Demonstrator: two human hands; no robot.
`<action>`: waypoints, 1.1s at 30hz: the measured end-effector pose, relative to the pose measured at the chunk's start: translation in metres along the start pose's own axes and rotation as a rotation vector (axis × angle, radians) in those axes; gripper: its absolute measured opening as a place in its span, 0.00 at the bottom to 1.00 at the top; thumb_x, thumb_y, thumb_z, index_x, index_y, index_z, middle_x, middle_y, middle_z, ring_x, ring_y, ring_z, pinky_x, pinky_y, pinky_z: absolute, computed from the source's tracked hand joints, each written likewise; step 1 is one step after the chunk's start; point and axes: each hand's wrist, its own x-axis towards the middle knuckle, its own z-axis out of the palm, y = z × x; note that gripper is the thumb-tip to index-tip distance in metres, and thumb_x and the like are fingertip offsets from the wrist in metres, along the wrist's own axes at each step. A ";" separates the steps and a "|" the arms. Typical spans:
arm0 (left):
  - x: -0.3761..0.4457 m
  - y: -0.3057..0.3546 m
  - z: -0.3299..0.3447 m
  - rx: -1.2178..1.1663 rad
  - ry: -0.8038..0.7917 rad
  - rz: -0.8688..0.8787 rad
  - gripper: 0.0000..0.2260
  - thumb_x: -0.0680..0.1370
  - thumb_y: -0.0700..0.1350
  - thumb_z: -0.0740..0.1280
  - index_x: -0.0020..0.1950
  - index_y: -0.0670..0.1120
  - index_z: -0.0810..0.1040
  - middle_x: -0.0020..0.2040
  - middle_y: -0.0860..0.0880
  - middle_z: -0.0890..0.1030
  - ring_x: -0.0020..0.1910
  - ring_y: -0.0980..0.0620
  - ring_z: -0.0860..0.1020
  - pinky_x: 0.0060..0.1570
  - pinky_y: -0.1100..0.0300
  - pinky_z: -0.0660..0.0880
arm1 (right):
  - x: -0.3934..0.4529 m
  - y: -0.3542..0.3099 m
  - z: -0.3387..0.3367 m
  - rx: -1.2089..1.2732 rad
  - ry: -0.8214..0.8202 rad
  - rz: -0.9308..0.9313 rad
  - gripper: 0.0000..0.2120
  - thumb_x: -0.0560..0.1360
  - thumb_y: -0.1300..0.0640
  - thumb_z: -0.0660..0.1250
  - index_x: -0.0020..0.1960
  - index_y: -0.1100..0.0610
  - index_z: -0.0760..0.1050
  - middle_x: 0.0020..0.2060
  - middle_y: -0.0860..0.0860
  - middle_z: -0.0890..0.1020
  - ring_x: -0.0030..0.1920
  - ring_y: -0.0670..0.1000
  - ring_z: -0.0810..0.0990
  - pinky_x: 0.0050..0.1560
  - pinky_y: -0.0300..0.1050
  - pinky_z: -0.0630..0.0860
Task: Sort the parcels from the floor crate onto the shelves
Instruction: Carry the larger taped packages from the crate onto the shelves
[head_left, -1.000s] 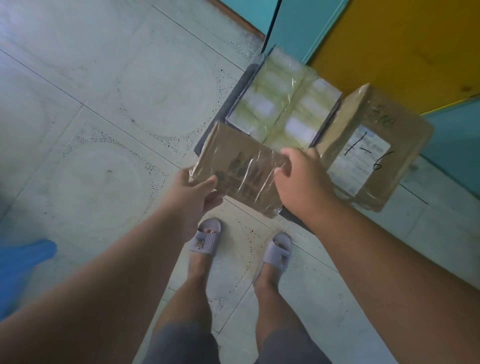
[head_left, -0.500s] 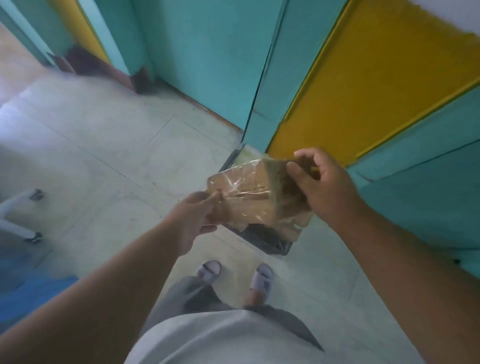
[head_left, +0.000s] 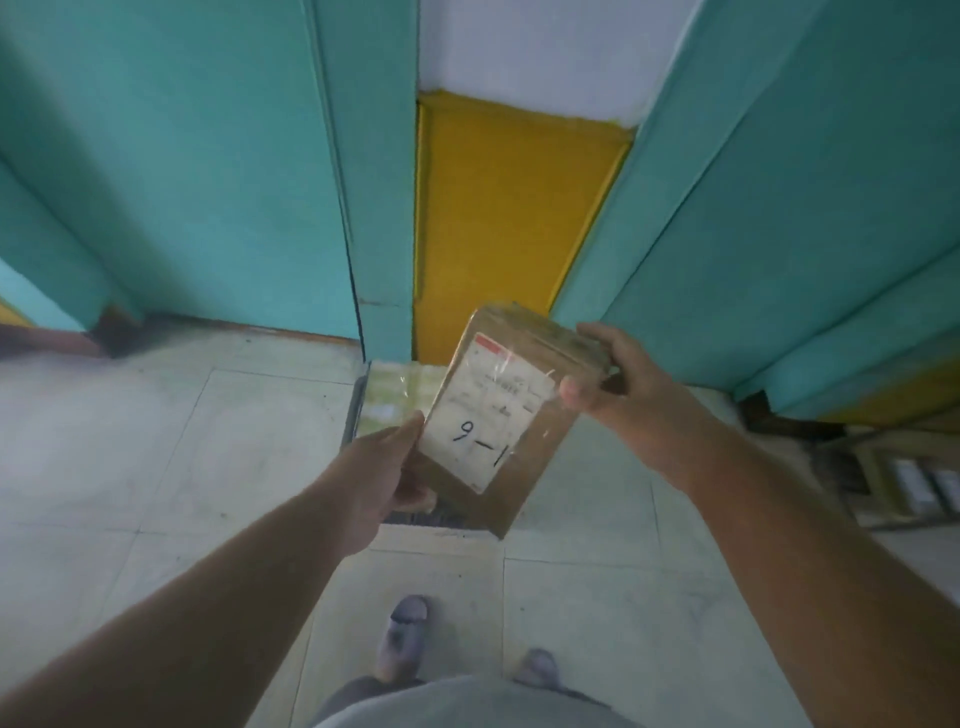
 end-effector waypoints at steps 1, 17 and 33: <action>-0.001 0.000 0.012 0.002 -0.015 0.001 0.18 0.79 0.59 0.62 0.62 0.49 0.78 0.52 0.46 0.86 0.56 0.43 0.83 0.59 0.44 0.79 | -0.010 0.005 -0.010 -0.002 0.030 0.015 0.36 0.64 0.29 0.72 0.67 0.40 0.68 0.54 0.40 0.81 0.50 0.40 0.82 0.49 0.42 0.75; -0.043 -0.074 0.382 0.130 -0.578 0.076 0.42 0.61 0.60 0.81 0.72 0.59 0.69 0.66 0.49 0.79 0.65 0.40 0.76 0.66 0.34 0.70 | -0.241 0.214 -0.226 0.682 1.092 0.193 0.12 0.68 0.42 0.74 0.44 0.45 0.75 0.43 0.49 0.83 0.46 0.54 0.84 0.53 0.64 0.81; 0.010 -0.066 0.724 0.534 -0.920 0.194 0.30 0.65 0.48 0.75 0.67 0.54 0.75 0.59 0.47 0.83 0.52 0.48 0.83 0.58 0.47 0.76 | -0.382 0.378 -0.464 0.537 0.523 0.399 0.31 0.65 0.45 0.77 0.66 0.34 0.71 0.60 0.49 0.82 0.60 0.53 0.82 0.63 0.57 0.77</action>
